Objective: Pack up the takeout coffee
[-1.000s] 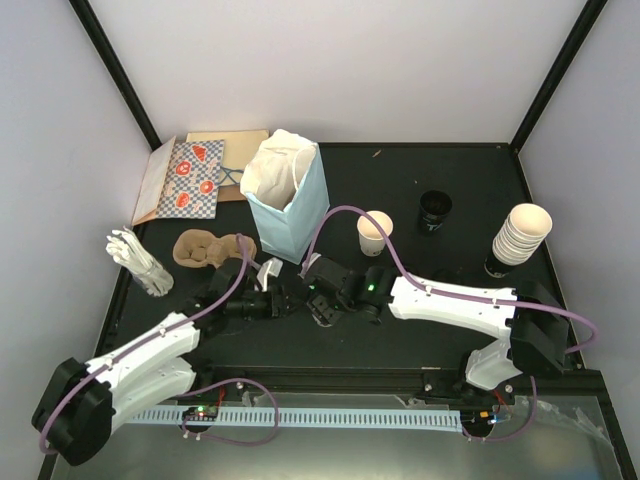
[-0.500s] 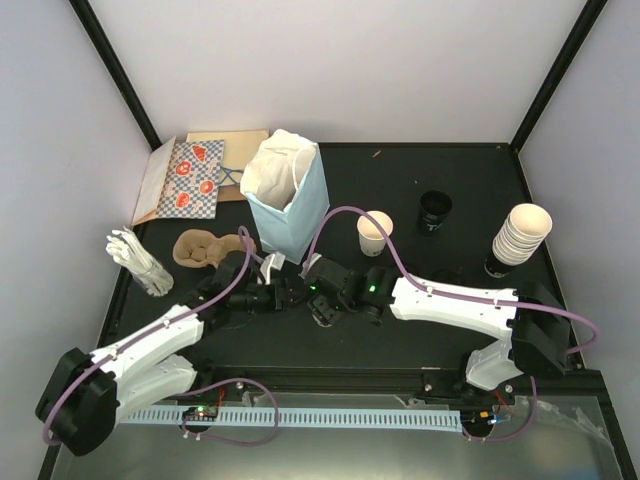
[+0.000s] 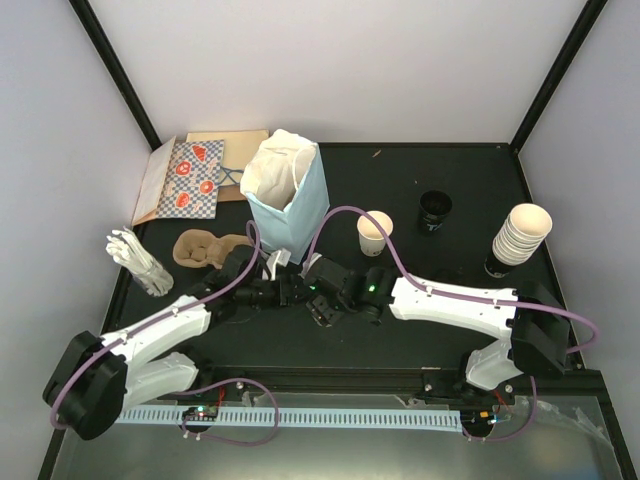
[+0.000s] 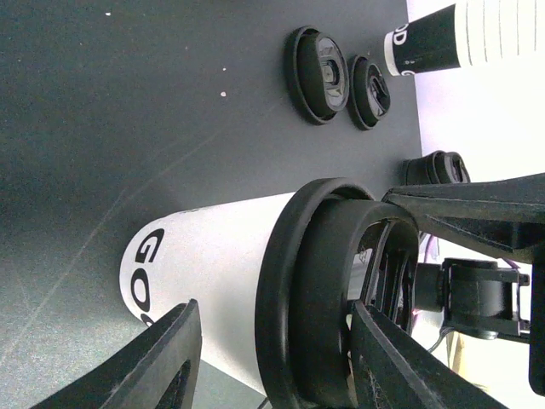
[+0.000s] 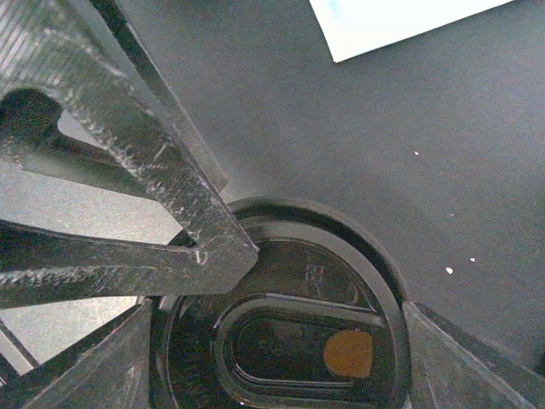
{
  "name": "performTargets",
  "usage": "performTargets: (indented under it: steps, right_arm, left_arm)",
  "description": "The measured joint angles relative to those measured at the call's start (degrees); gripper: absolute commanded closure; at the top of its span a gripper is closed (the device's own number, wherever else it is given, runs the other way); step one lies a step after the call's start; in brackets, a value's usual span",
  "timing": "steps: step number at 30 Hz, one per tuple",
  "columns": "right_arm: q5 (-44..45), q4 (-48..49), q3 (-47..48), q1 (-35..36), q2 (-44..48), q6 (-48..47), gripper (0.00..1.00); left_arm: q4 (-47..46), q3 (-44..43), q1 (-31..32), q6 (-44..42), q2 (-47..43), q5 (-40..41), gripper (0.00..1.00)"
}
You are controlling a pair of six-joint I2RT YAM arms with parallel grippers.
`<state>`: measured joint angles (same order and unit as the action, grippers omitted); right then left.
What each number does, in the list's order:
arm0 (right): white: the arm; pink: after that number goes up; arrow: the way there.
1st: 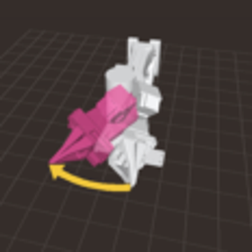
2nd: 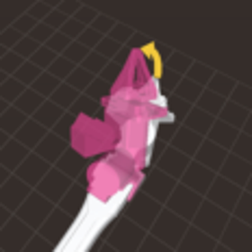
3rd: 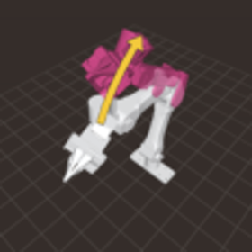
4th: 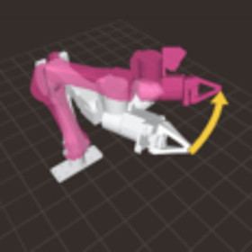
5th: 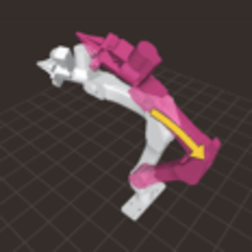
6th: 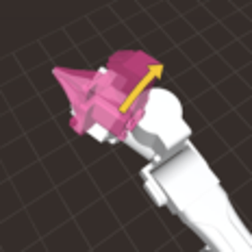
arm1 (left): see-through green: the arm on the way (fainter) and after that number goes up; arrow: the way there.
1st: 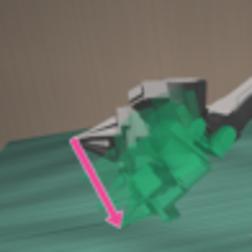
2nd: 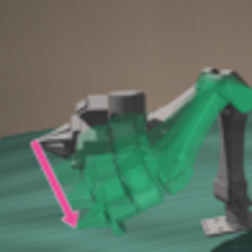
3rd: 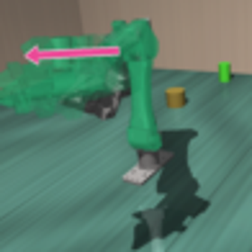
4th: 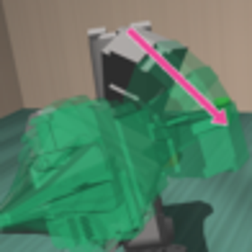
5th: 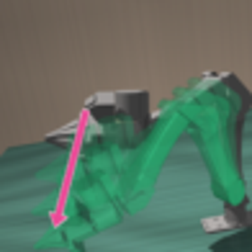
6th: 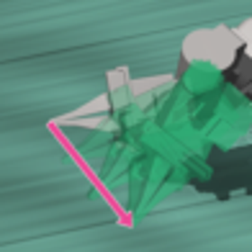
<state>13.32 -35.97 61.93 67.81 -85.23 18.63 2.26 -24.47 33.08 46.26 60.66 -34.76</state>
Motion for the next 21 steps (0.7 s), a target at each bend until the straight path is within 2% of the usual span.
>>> performTargets:
  steps: [4, 8, 13, 17, 21]
  right_arm:
    - [0.9, -0.9, 0.8, 0.1, -0.4, 1.2, 0.16]
    - [1.9, -2.7, 1.3, 0.2, -0.4, 2.4, 0.14]
    - [3.8, -4.9, 2.3, 0.2, -0.4, 2.9, 0.01]
    - [4.7, -5.6, 2.7, 0.2, 0.7, 3.0, 0.0]
    - [4.8, -6.1, 3.2, 0.2, 3.3, 3.0, 0.0]
  left_arm:
    - [1.5, -0.9, 0.0, -1.2, 0.2, 0.7, 0.51]
    - [2.6, -1.6, 0.1, -1.9, 0.1, 1.4, 0.51]
    - [4.2, -2.5, 0.1, -2.6, 0.1, 2.0, 0.51]
    - [6.1, -3.4, 0.1, -3.0, 0.0, 2.4, 0.5]
    - [8.7, -4.4, 0.1, -3.6, -0.7, 3.3, 0.44]
